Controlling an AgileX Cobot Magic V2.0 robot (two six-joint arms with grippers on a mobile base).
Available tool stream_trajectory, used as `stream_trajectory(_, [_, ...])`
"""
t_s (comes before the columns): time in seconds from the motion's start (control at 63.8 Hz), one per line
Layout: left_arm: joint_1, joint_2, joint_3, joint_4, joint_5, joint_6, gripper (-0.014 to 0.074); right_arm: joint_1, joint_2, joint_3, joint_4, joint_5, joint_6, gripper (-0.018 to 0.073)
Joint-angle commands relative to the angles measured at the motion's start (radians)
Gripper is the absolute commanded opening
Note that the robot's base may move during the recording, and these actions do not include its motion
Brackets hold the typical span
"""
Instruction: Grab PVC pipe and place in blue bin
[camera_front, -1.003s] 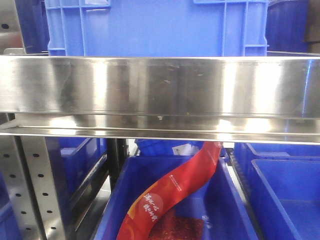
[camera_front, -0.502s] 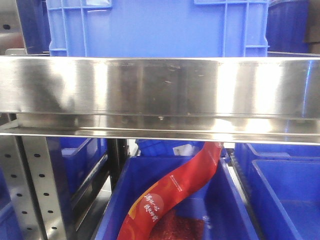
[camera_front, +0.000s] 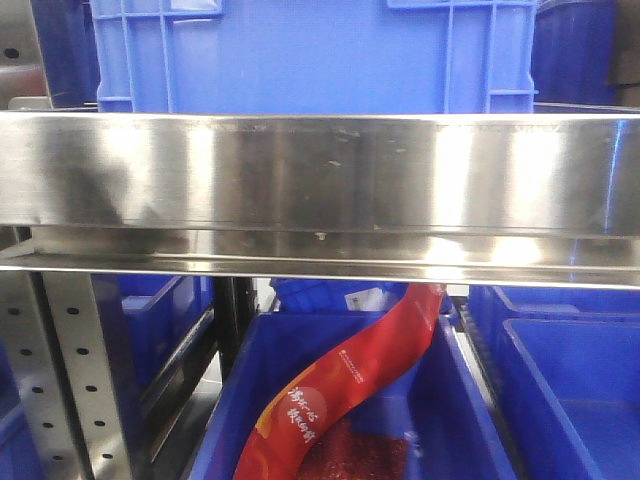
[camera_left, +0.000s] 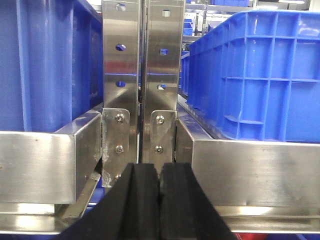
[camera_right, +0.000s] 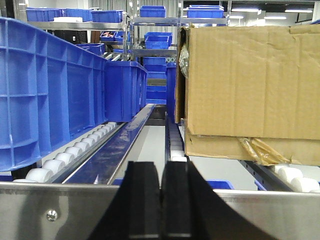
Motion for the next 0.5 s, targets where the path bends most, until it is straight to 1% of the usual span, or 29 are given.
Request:
stream_trajectory(0.0, [-0.006, -0.006, -0.001, -0.017, -0.017, 0.005, -0.0111, -0.007, -0.003, -0.001, -0.006, -0.021, 0.0, -0.0162])
stream_trajectory(0.486, [-0.006, -0.006, -0.001, -0.017, -0.017, 0.005, -0.0111, -0.007, -0.003, -0.001, -0.006, -0.021, 0.0, -0.0162])
